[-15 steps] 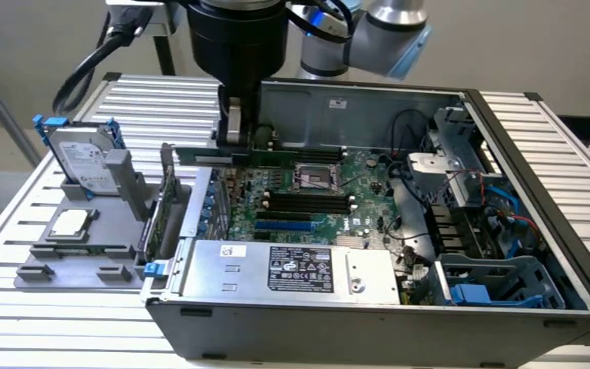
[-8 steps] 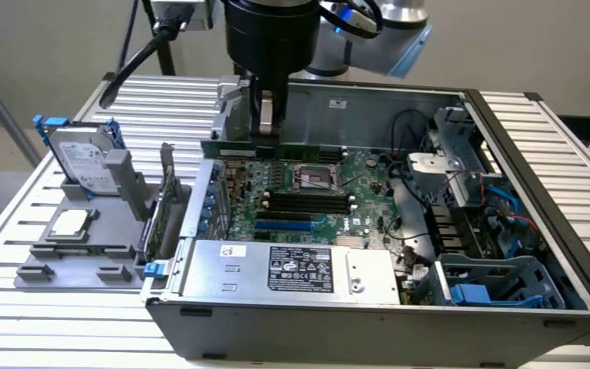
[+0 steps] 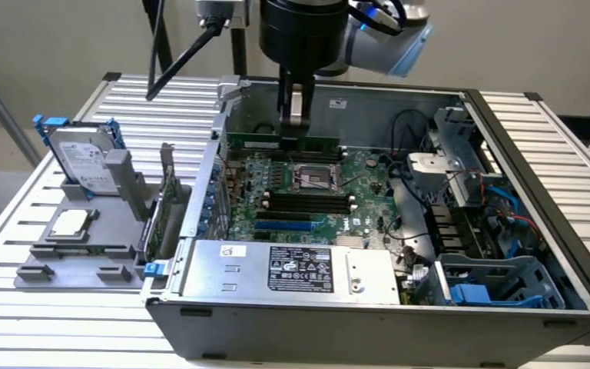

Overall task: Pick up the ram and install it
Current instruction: 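Pick up the ram and move it above insertion slot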

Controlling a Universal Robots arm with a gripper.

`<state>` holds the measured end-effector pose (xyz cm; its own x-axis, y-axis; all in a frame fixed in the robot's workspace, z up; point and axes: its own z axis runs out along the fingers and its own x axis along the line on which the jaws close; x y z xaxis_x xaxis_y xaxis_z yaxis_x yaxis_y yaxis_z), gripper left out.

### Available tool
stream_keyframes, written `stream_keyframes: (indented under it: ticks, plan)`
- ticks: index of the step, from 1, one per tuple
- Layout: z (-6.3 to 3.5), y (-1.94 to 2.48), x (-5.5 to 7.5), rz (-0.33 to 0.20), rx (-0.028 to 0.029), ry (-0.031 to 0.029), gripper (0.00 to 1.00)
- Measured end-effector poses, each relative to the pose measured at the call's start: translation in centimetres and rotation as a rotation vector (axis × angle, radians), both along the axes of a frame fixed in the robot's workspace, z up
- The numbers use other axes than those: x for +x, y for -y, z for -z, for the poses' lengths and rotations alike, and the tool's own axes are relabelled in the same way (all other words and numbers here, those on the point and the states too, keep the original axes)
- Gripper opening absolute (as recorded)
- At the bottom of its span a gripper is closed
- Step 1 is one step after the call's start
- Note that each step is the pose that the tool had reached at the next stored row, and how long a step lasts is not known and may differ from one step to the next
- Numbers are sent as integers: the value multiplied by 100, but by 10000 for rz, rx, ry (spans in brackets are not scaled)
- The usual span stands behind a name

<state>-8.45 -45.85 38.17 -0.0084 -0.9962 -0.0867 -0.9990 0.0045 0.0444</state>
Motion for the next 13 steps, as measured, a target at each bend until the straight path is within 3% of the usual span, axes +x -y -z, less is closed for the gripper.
stream_keyframes:
  ticks: [6, 13]
  plan:
    - [96, -167, 211, 0, -2, -4, 14]
    - [183, -213, 436, 128, 0, -7, 14]
